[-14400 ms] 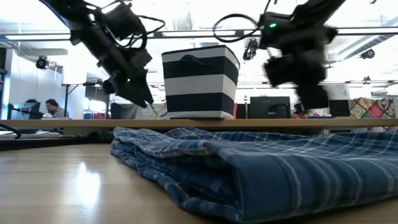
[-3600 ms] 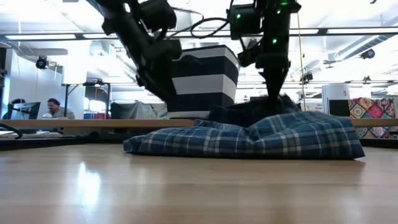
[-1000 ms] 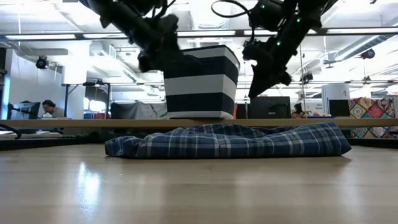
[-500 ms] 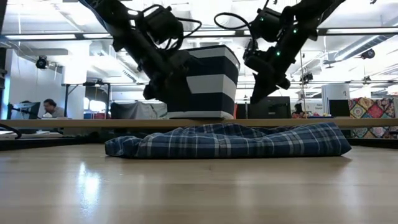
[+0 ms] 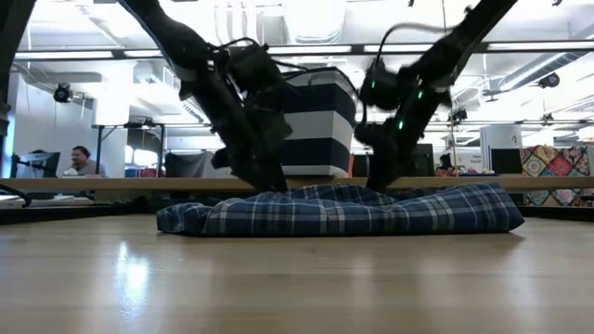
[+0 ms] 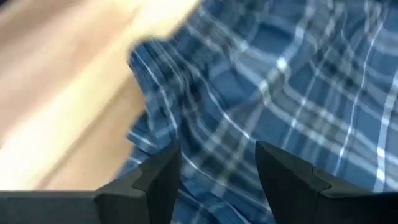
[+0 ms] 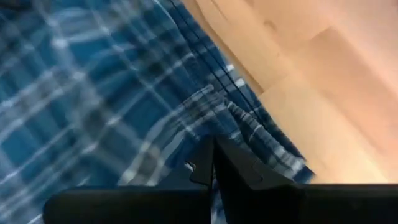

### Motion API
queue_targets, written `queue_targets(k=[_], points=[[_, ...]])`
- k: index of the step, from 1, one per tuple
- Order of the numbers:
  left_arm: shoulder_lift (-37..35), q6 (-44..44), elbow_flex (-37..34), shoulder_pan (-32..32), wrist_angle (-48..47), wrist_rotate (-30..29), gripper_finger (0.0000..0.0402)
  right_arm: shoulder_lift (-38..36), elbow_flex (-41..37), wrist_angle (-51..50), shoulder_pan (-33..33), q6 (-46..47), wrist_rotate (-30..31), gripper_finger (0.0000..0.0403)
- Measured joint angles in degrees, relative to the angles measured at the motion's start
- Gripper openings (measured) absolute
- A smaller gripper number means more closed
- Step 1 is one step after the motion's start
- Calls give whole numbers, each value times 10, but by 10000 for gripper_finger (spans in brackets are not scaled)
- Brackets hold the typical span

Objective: Fold Laundry from Bin
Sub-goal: Fold the blue patterned pants

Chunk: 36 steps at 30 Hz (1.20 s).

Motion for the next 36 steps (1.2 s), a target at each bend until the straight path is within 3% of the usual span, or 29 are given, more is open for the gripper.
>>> queue_targets(k=[3,7,13,18,24,30,36], points=[[16,-6,0,-1,-12,0,190,44,0,6,-14,4,16,9],[19,-13,0,0,-37,0,190,46,3,10,-37,21,45,9],[17,-9,2,2,-60,1,190,-36,2,7,-51,23,56,9],[-21,11,35,3,-71,3,190,-113,2,-55,-47,16,52,9],[-32,57,66,15,-14,28,190,-142,-23,-68,-18,37,36,9],[17,41,59,38,50,17,190,-75,-45,26,-32,74,45,9],[68,23,59,42,49,1,190,13,-15,31,-64,90,36,9]])
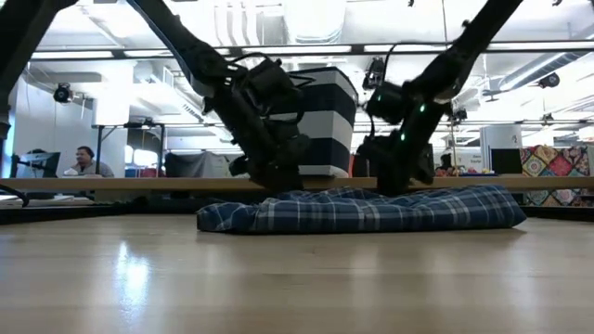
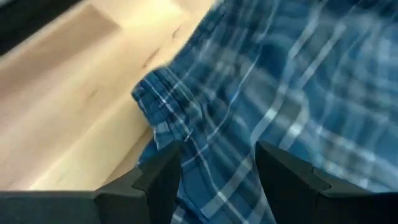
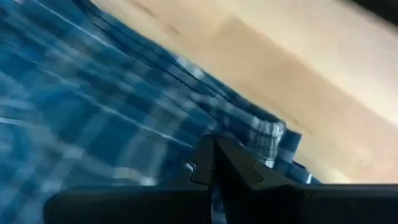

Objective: Fold Laundry from Bin
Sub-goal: Fold the blue patterned pants

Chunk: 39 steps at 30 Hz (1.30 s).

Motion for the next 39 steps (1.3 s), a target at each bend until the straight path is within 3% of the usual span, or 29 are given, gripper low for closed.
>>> queue_targets(k=[4,8,13,17,20,26,32,39], points=[[0,-16,0,0,2,-6,190,33,18,4,-26,0,9,9],[-17,-12,0,0,-9,-6,190,28,32,3,-41,-12,68,9],[-63,16,0,0,-29,0,190,-48,54,-1,-32,-62,70,9],[-111,66,0,0,-37,65,190,-116,47,-25,-12,-67,67,9],[-131,85,0,-5,-39,122,190,-157,39,-57,24,-75,65,9],[-140,93,-2,-56,-49,175,190,-195,31,-142,120,-59,66,9],[-140,60,-3,-133,-52,178,199,-206,31,-209,221,-42,83,9],[-141,8,-3,-187,-81,132,253,-208,47,-315,326,-31,94,30]])
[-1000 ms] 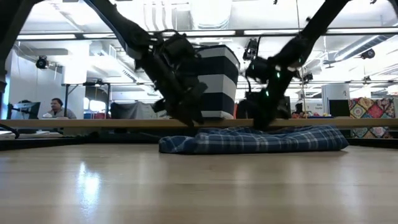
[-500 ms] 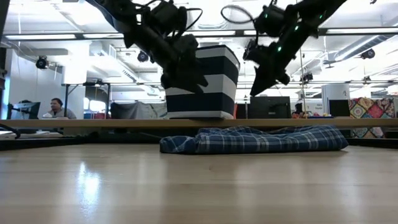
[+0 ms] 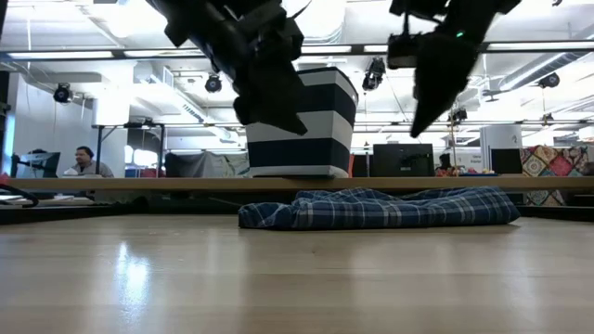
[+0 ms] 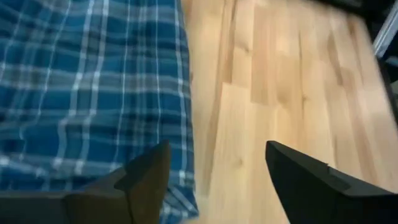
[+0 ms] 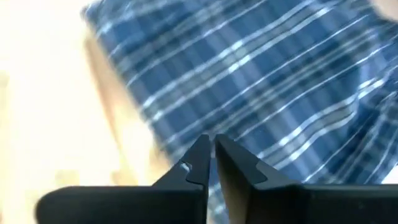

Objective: Fold Laundry from Bin
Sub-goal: Fold the blue patterned pants

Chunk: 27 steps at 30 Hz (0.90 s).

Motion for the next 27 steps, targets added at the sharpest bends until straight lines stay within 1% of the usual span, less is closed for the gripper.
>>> queue_targets(k=[3,7,10,12,13,15,20,24,27], points=[[0,0,-2,-24,-5,-3,274,1,2,-44,37,-1,-2,71],[0,2,-3,-55,2,-19,283,0,5,-69,79,-1,2,143],[-1,1,-11,-62,17,-35,284,3,5,-76,93,-6,2,189],[-1,0,-19,-61,22,-42,284,9,3,-77,93,-5,5,212],[2,0,-23,-60,22,-48,284,15,3,-77,91,0,17,220],[11,-1,-35,-60,24,-61,284,25,0,-75,80,5,36,228],[46,-13,-73,-60,63,-66,284,71,-11,-63,44,11,40,232],[70,-26,-95,-60,86,-81,284,114,-19,-2,20,16,34,232],[82,-44,-110,-60,106,-91,284,151,-19,33,16,14,31,232]])
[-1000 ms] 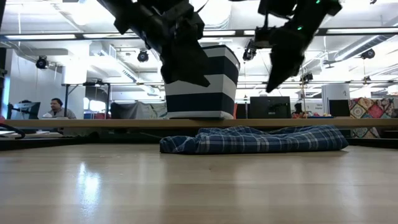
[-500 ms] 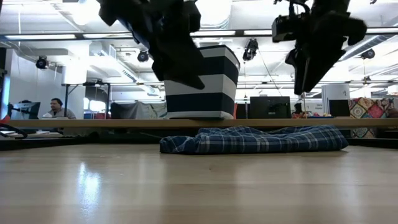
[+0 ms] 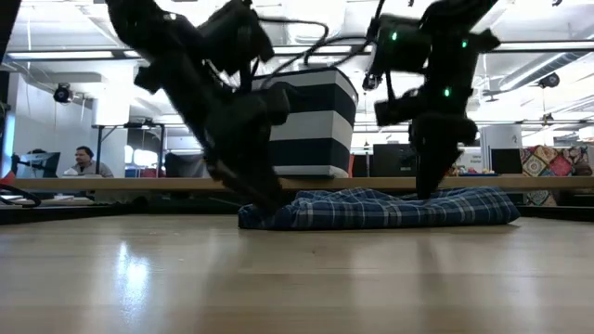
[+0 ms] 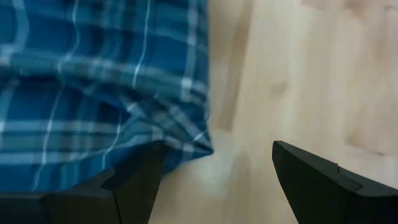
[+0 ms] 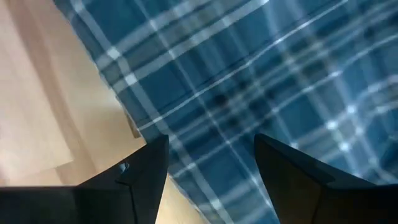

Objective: Fold Laundry from Bin
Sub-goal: Fold the blue patterned pants

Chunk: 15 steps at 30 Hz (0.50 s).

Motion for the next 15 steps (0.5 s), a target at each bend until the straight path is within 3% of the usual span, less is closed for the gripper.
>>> queue_targets(k=[4,6,11,15], points=[[5,-14,-18,-3,-4,5,284,62,-1,5,-2,13,-32,232],[-16,-30,-31,-9,-19,34,284,86,0,19,-1,41,-69,232],[-155,-47,-50,-41,-93,37,284,99,38,57,36,105,-160,230],[-231,-39,-65,-25,-16,8,283,56,95,38,35,114,-165,234]])
